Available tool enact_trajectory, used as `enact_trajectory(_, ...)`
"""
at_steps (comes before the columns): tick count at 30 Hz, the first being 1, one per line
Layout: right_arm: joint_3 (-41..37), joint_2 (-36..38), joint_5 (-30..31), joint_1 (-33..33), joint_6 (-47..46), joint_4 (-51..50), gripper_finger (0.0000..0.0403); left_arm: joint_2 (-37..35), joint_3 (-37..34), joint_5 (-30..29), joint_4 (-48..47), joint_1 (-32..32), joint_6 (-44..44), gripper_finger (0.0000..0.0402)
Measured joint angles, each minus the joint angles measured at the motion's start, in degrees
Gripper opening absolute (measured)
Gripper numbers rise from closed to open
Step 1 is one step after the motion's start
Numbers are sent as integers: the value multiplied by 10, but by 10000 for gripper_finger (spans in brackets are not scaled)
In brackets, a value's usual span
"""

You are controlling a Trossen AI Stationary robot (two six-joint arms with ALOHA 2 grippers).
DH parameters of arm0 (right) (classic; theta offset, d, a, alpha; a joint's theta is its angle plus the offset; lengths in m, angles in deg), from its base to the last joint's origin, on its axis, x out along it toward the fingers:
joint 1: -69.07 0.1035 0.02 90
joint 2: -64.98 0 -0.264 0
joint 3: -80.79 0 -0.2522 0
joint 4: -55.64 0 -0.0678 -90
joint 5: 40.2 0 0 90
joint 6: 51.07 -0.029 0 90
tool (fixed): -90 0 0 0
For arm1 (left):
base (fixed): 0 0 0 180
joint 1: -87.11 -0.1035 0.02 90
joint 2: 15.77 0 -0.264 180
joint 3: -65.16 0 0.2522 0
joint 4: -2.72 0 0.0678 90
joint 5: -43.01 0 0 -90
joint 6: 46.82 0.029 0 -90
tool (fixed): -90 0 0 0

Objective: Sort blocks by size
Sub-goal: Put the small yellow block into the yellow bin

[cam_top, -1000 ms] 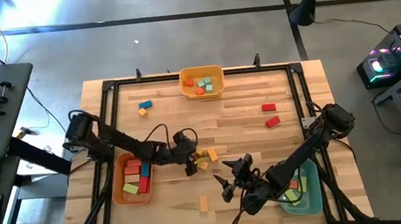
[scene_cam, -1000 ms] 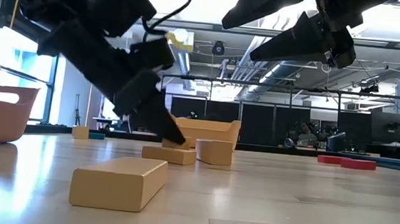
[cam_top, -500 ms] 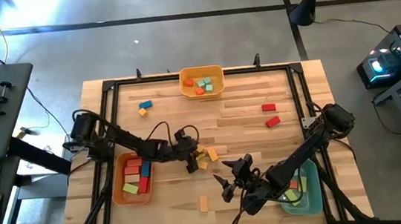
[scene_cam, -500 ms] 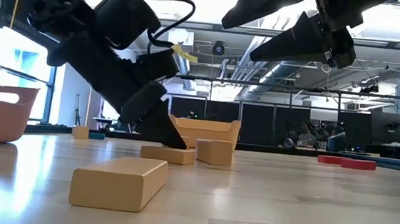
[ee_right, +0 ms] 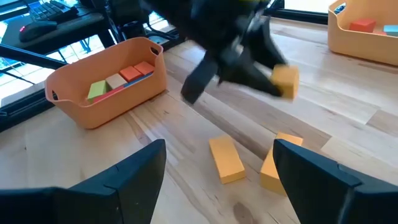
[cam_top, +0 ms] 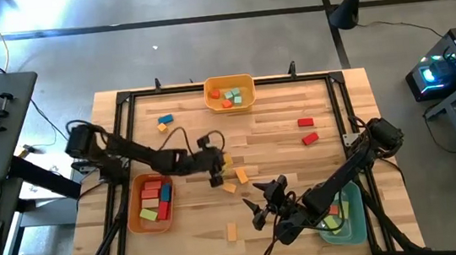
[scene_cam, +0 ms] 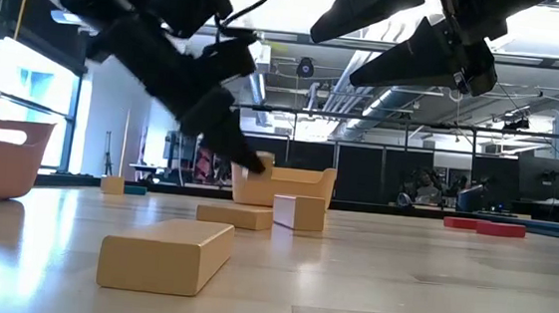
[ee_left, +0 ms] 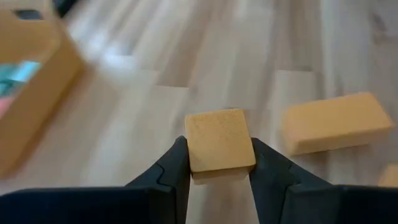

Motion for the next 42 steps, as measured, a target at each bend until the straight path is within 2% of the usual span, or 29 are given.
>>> enact_trajectory(8, 0, 0, -1, -2, -1, -9, 293, -66, 51, 23, -66, -69, 99, 103)
enact_trajectory(16, 0, 0, -1, -5, 0, -14, 293, -60, 214, 108, -211, -192, 171, 102)
enact_trajectory(20, 0, 0, -1, -8, 0, -15, 293, -31, 287, 183, -251, -254, 165, 102)
enact_trajectory(22, 0, 0, -1, -10, -1, -19, 293, -5, 308, 199, -253, -278, 165, 102)
enact_trajectory(32, 0, 0, -3, -10, -3, -25, 293, 138, 381, 213, -254, -339, 159, 110)
enact_trajectory(42, 0, 0, -6, -18, -4, -32, 293, 184, 395, 215, -245, -349, 156, 112)
